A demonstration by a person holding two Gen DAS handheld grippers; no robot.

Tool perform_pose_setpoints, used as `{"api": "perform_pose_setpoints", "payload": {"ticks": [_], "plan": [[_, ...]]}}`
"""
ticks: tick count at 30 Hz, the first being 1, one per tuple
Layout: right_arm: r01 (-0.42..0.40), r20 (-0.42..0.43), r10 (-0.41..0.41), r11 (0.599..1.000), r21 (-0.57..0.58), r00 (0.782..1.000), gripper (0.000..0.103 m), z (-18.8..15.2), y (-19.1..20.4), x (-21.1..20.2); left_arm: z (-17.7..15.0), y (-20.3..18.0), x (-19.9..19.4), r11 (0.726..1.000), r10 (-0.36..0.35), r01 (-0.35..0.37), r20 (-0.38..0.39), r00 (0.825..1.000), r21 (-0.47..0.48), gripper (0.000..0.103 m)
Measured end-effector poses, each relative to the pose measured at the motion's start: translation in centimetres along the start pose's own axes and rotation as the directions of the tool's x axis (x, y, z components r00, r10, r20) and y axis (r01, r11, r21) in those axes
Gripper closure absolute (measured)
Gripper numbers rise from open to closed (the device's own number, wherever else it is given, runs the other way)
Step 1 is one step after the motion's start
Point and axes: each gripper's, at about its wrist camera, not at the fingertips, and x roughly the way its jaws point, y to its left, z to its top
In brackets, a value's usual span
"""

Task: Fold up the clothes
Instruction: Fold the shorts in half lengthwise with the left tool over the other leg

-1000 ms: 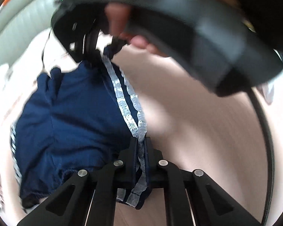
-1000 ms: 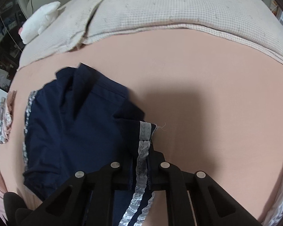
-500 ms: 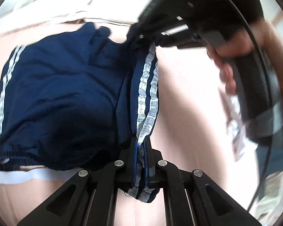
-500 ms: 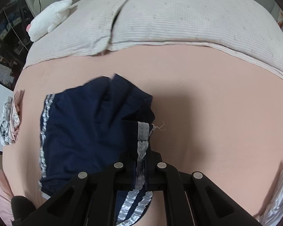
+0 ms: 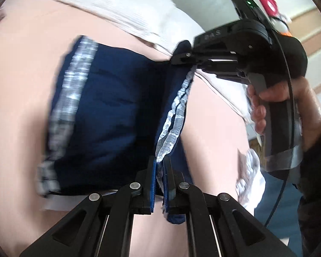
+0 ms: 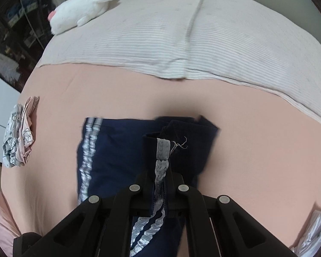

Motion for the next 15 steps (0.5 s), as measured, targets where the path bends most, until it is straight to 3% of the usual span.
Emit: {"api": "perform_pose_setpoints", "payload": {"ticks": [9, 14, 15], "plan": [[0.019, -0.059, -0.024, 0.996, -0.084, 0.998, 0.100, 1.8, 7.7, 3.5, -0.3, 4.7, -3.7, 0.979, 0.113, -0.108, 0.024, 0.993, -0.173, 0.098], [0.034, -0.089, -0.046, 0.991, -0.128, 0.995, 0.100, 2.5, 10.9, 5.1, 3.5, 7.1, -3.7, 0.965, 0.152, -0.152, -0.014, 0.988, -0.214, 0.098], [0.037, -0.095, -0.051, 0.990, -0.139, 0.994, 0.100, 2.6, 11.4, 5.4, 2.6, 6.7, -3.1, 0.962, 0.170, -0.171, -0.020, 0.985, -0.215, 0.098]]}}
